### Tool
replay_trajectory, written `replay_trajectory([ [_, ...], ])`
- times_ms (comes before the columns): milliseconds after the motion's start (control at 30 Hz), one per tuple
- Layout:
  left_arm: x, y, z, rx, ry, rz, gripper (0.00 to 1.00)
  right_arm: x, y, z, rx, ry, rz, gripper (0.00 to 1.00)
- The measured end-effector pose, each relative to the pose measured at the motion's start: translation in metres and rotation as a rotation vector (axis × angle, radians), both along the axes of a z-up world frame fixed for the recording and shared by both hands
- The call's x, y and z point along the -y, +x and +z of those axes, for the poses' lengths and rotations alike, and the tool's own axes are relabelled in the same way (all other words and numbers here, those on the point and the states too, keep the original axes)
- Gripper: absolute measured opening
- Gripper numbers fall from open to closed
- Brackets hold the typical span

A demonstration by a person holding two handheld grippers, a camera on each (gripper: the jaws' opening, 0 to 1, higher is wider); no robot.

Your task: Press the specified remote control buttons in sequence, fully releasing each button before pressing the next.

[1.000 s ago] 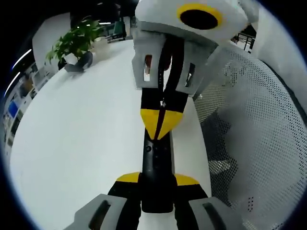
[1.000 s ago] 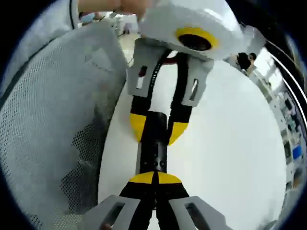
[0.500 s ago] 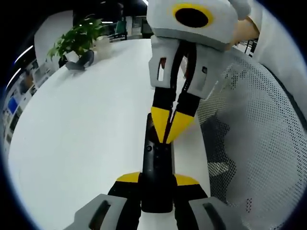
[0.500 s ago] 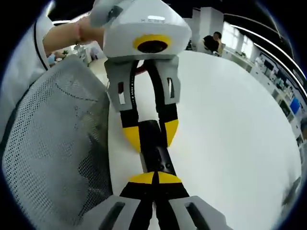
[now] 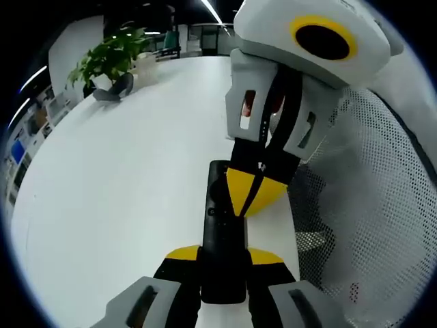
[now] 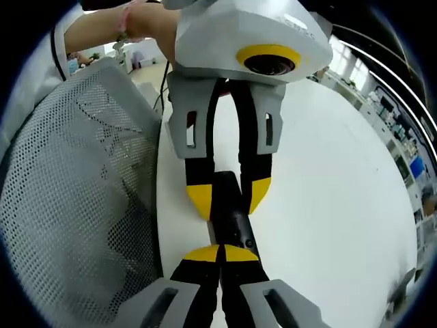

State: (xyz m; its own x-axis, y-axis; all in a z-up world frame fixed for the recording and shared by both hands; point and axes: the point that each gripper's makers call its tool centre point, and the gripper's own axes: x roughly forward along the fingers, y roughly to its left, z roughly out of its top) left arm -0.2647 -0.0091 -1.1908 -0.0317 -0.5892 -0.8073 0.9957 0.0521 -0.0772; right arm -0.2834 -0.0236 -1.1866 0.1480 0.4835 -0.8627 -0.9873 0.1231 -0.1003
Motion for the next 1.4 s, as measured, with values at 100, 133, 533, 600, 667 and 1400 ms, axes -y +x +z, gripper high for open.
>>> replay_trajectory([
  [100,0.0,0.0,0.0,-0.012,-0.009,0.002,0.24,0.001,0.002,0.001,-0.02,0.018,-0.025,0.0],
  [133,0.0,0.0,0.0,-0.011,-0.01,0.001,0.24,0.001,0.001,0.001,-0.05,0.041,-0.047,0.0],
  [533,0.001,-0.001,0.0,-0.006,-0.014,0.0,0.24,0.002,0.015,0.009,-0.047,0.088,-0.095,0.0],
  [600,0.0,-0.001,0.0,-0.007,-0.015,0.001,0.24,0.003,0.014,0.005,-0.057,0.062,-0.076,0.0],
  [667,0.0,-0.001,0.0,-0.008,-0.018,0.002,0.24,0.002,0.015,0.005,-0.04,0.06,-0.056,0.0],
  [1400,0.0,-0.001,0.0,0.011,-0.03,0.003,0.24,0.007,0.03,0.007,-0.134,0.06,-0.177,0.0],
])
